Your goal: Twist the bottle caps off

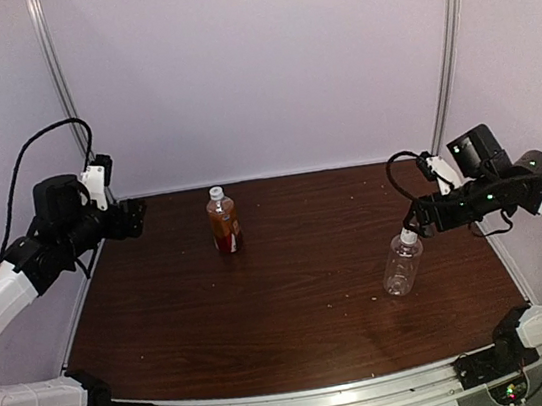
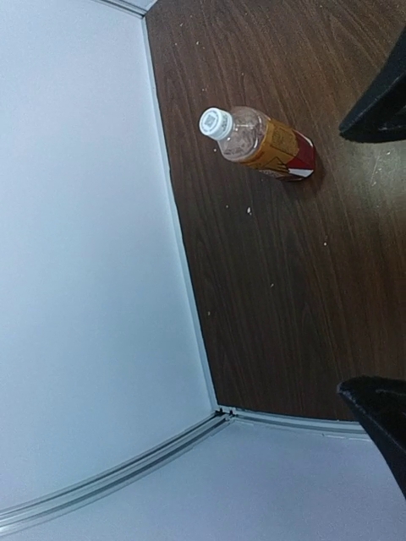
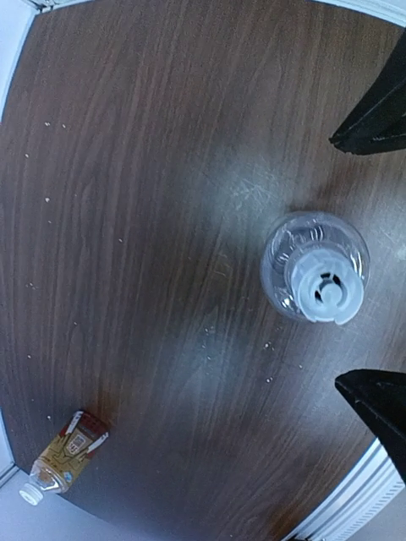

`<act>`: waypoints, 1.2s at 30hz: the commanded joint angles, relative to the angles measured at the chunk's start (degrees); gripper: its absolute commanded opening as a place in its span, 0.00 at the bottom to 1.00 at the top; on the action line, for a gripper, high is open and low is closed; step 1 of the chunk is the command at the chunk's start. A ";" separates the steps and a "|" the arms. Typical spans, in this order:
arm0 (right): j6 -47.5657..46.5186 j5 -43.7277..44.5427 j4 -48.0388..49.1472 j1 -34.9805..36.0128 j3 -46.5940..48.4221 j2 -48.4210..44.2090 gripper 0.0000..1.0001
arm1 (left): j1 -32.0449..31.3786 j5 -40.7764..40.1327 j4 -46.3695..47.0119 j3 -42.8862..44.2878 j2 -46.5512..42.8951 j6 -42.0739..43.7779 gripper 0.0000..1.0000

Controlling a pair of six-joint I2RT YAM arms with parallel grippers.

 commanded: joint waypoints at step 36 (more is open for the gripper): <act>-3.61 -11.65 9.90 11.17 11.61 16.48 0.07 | -2.65 28.46 3.24 1.82 3.71 4.35 0.98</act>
